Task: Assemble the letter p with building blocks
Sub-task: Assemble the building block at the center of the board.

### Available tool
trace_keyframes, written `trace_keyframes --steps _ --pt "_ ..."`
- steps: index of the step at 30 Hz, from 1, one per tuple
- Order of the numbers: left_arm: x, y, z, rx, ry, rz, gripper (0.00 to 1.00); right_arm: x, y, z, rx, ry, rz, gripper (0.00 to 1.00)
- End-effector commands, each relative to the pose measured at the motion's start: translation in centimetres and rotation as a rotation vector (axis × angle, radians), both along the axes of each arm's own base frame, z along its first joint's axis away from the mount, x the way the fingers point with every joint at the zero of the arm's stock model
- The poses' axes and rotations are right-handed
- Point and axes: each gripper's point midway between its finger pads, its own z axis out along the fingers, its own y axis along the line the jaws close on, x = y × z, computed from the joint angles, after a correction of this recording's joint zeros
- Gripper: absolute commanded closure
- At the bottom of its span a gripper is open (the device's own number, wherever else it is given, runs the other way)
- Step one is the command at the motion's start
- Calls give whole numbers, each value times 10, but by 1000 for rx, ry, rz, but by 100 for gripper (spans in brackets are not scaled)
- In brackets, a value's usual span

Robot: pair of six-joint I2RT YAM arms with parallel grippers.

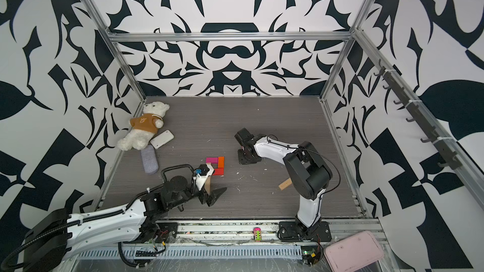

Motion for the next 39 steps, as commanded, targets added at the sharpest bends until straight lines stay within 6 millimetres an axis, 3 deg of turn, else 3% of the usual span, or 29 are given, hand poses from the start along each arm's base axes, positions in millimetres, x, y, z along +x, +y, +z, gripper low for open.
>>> trace_keyframes --steps 1,33,39 --pt "1 -5 12 -17 -12 -8 1 -2 -1 -8 -15 28 6 100" --pt "0 -6 11 -14 -5 -15 1 0 -2 -13 -33 38 5 95" --pt "0 -6 10 -12 -4 -15 1 1 -1 -13 -32 39 6 91"
